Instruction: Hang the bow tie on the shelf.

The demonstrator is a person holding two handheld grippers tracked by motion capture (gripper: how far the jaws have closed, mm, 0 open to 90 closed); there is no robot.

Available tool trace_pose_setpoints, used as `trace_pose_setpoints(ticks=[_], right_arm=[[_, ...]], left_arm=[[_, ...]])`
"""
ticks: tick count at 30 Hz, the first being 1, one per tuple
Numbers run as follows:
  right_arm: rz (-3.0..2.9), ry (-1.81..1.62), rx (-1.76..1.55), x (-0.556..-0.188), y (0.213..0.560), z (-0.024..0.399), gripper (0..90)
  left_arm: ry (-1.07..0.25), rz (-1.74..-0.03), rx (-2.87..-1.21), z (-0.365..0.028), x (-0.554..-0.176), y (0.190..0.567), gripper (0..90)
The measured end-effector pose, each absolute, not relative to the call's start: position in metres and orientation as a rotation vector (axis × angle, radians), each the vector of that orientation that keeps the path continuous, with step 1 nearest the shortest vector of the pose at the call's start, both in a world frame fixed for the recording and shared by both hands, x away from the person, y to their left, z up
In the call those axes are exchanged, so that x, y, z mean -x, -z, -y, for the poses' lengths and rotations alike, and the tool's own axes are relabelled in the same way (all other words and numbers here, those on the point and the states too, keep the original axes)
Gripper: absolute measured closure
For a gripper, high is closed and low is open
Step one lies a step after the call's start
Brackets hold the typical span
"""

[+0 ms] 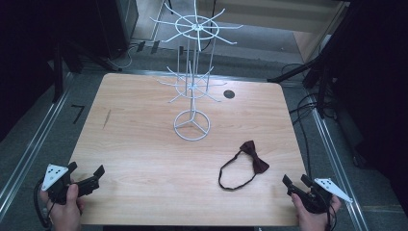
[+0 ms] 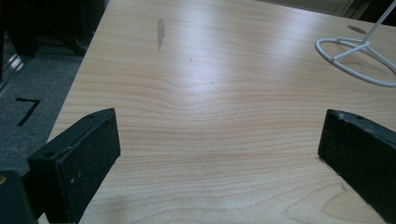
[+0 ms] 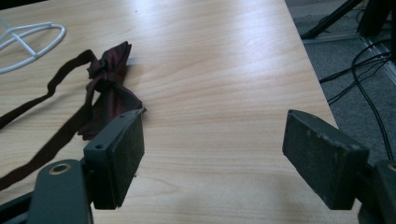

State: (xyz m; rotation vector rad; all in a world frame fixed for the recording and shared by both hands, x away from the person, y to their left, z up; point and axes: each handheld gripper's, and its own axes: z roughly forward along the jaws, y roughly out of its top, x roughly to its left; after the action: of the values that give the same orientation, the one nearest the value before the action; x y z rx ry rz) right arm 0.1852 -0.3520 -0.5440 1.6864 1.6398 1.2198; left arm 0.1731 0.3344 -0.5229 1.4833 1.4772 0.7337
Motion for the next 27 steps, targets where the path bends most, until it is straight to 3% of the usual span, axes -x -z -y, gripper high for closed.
trace_pose_setpoints(ticks=[18, 27], right_arm=[[-1.721, -1.197, -1.620, -0.194, 0.512, 0.319, 24.3], [-1.837, -1.133, -1.560, -0.214, 0.513, 0.284, 47.9]], left_arm=[[-0.737, -1.479, -1.479, -0.335, -0.173, 0.523, 0.0], [-0.728, -1.481, -1.477, -0.335, -0.173, 0.523, 0.0]])
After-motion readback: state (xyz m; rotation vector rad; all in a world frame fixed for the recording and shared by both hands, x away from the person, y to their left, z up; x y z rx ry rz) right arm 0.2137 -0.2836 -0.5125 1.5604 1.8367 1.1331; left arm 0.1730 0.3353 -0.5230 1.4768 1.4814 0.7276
